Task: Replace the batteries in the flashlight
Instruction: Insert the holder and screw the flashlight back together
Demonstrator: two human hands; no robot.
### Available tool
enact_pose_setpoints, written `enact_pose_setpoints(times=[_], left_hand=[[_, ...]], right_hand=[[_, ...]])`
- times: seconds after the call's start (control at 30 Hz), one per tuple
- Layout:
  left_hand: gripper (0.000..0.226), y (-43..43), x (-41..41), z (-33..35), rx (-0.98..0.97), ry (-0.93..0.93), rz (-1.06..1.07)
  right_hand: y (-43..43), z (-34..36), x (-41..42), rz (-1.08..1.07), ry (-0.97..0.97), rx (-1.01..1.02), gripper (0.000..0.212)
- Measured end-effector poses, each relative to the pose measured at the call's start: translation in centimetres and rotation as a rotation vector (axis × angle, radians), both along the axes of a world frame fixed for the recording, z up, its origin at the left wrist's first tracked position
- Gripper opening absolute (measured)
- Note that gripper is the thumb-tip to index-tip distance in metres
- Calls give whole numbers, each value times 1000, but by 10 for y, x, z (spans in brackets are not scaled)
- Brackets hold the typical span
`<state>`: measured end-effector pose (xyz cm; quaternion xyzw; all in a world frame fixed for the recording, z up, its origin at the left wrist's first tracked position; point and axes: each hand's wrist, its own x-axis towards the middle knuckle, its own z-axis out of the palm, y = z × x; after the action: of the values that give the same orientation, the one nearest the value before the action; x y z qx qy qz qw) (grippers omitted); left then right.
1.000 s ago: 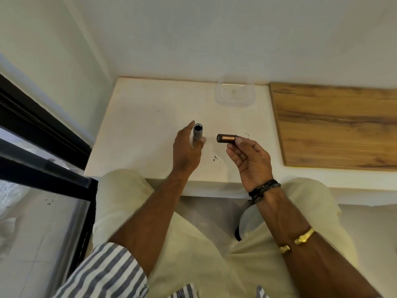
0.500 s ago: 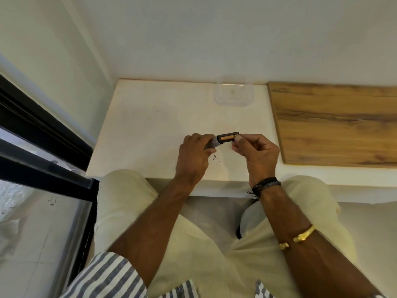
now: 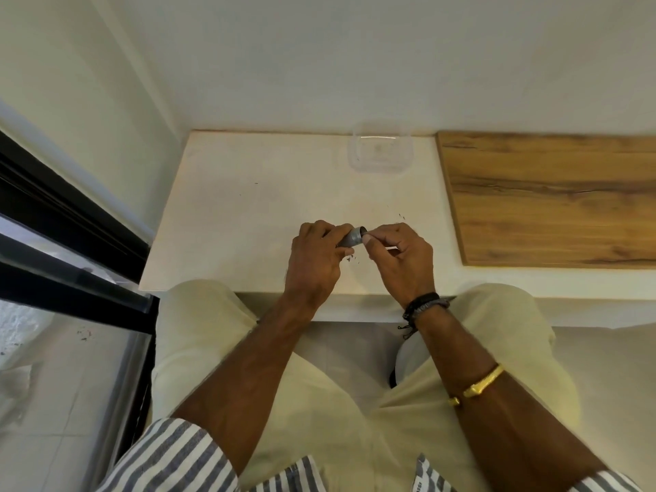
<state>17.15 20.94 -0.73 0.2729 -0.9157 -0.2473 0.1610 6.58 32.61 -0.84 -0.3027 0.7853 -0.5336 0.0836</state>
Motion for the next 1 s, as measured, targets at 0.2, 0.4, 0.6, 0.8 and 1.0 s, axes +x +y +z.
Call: enact_pose_setpoints(times=[0.2,0.4,0.6,0.8,1.0], left_hand=[[35,-4,0,-6,73,1,21],[35,-7,0,-14,109,-2,22],[35,-9,1,-18,102,-24,8],[35,-10,0,-18,104,-39,-2],[36,-9,-1,-18,104,-38,-11]], right_hand=[[2,-10,-30,-304,-242,-13,8],[0,-29,-49,-300,-92,302,16],[-13,-46,-51,-133,89,569,35],[-14,-49,-51,-127,140,593,27],[-13,-25,-38,-104,113,250,25]])
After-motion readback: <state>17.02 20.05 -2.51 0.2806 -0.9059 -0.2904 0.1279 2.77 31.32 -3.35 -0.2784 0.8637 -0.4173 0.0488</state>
